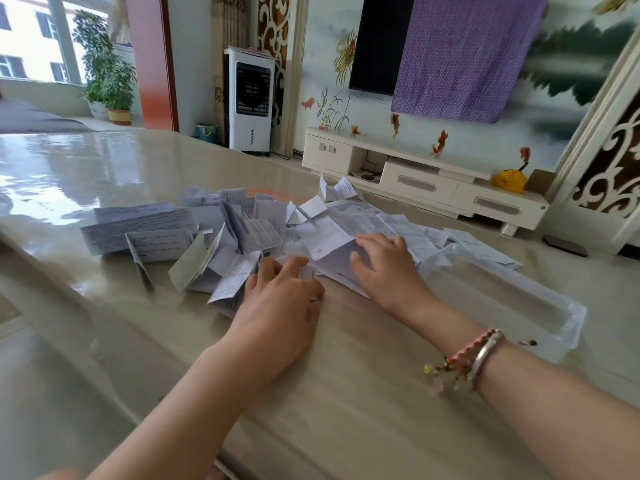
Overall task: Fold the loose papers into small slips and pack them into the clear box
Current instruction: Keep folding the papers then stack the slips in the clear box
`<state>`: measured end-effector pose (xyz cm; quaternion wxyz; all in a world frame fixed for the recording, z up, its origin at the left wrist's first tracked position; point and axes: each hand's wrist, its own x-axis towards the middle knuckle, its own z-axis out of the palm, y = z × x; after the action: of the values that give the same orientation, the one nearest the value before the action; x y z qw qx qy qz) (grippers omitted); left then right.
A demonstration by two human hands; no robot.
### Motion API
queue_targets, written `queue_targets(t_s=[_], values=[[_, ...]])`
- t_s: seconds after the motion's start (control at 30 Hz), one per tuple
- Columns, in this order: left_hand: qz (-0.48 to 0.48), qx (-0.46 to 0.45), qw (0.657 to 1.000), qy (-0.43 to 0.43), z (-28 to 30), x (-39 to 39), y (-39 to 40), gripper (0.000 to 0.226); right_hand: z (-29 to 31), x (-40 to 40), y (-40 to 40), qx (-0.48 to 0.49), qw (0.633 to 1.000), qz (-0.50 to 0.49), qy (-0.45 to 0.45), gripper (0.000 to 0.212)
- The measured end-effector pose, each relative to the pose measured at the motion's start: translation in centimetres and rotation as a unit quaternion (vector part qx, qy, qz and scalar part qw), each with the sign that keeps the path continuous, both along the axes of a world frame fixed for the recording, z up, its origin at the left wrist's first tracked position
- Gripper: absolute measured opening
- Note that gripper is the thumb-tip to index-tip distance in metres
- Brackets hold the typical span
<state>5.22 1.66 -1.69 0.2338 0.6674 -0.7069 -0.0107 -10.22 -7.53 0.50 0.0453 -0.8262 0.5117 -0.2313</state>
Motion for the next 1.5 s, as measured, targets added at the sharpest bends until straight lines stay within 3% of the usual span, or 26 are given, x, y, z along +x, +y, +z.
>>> queue_targets(t_s=[0.17,0.33,0.57,0.73,0.97,1.13,1.27,1.4,1.5], values=[[0.012,0.005,1.000,0.020,-0.3,0.0,-0.3,0.029,0.1,-2.8,2.6,0.001,0.980,0.049,-0.191,0.031],[0.011,-0.002,0.998,0.066,-0.9,0.1,-0.4,0.024,-0.3,-4.9,4.8,0.013,0.942,0.035,-0.335,0.017],[0.013,-0.059,0.994,0.089,-1.3,0.9,-0.3,0.022,0.3,-6.5,5.9,0.055,0.876,0.018,-0.479,0.030],[0.016,-0.100,0.985,0.142,-1.4,0.7,0.2,0.027,0.6,-7.3,5.9,0.094,0.850,0.022,-0.518,0.025],[0.018,-0.108,0.964,0.244,-0.9,0.2,0.7,0.056,0.9,-7.8,5.5,0.173,0.787,0.028,-0.592,0.013],[0.005,-0.135,0.957,0.257,-0.4,0.1,0.9,0.073,1.3,-8.4,5.6,0.213,0.736,0.080,-0.637,0.033],[0.001,-0.192,0.941,0.279,0.2,0.1,1.2,0.088,1.1,-8.8,5.4,0.244,0.735,0.131,-0.619,0.046],[-0.008,-0.230,0.937,0.262,0.8,0.0,1.6,0.073,0.8,-9.3,5.6,0.269,0.769,0.190,-0.548,0.048],[-0.034,-0.285,0.932,0.223,0.9,0.3,1.6,0.039,0.9,-9.5,5.7,0.276,0.784,0.205,-0.518,0.053]])
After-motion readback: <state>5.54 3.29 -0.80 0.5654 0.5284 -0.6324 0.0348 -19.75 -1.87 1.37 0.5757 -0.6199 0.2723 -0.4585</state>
